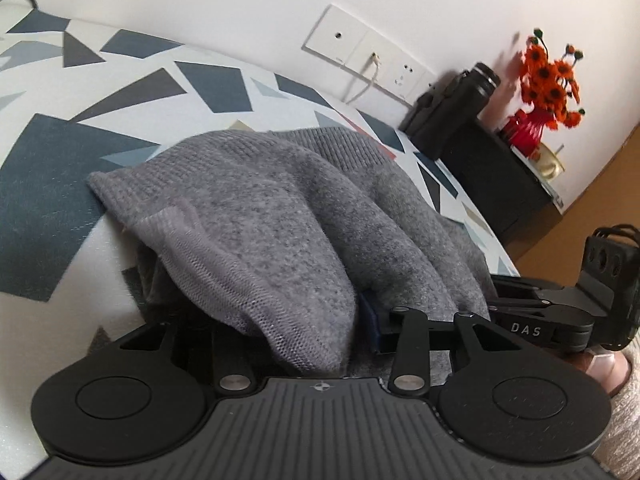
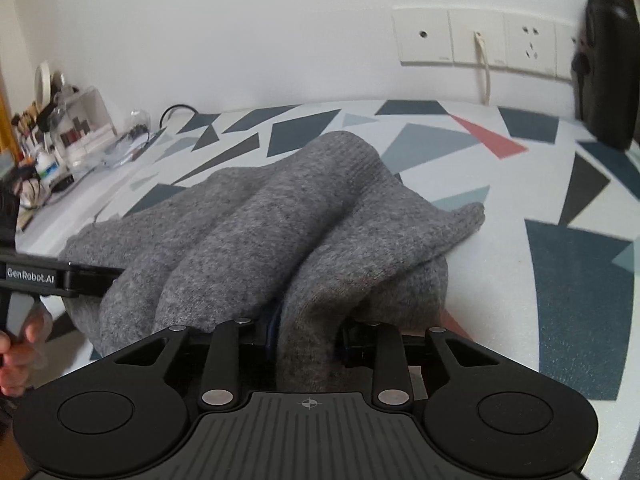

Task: Fold clothes
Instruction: 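Lift the folded grey sweater with both grippers off the bed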

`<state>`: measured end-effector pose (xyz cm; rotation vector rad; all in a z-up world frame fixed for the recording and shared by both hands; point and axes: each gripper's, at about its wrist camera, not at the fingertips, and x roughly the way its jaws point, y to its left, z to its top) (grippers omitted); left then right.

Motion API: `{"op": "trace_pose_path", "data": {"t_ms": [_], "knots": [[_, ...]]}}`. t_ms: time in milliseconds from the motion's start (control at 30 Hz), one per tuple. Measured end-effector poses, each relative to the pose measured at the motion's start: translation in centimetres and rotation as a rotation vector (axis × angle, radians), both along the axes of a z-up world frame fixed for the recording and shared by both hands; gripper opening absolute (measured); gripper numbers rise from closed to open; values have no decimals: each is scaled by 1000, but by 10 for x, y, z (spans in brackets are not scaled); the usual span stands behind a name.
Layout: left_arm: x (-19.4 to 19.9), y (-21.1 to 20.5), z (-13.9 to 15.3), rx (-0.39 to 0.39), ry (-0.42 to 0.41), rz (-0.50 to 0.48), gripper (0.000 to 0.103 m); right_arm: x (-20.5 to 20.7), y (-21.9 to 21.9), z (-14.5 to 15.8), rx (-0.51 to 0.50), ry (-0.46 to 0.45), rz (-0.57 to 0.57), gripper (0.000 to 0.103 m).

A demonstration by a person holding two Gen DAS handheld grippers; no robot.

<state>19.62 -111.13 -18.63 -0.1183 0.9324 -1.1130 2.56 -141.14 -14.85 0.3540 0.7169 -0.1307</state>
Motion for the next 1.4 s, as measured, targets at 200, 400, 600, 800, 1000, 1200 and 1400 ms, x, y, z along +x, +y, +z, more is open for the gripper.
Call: {"op": "trace_pose_path", "data": {"t_ms": [200,400,600,800,1000,1200,1400], "knots": [[13,9,6,12,19,10,59,-4,-25,0,131,5,-68,43],[29,25,14,-2,33,42,84,-13,-53,4,231,-24,-151,57],[41,29,16,62,-65,88,83,-7,-63,1,171,-13,-198,59],[50,27,12,139,-197,96,82,2,-66,-4,119,-8,-200,58],[47,7,10,211,-308,74,85,19,-66,-6,51,5,-198,65],[37,2,6,166,-302,51,81,27,-44,-7,-19,10,-104,46],[26,9,3,53,-207,58,80,24,-25,-6,7,-3,-65,40]]}}
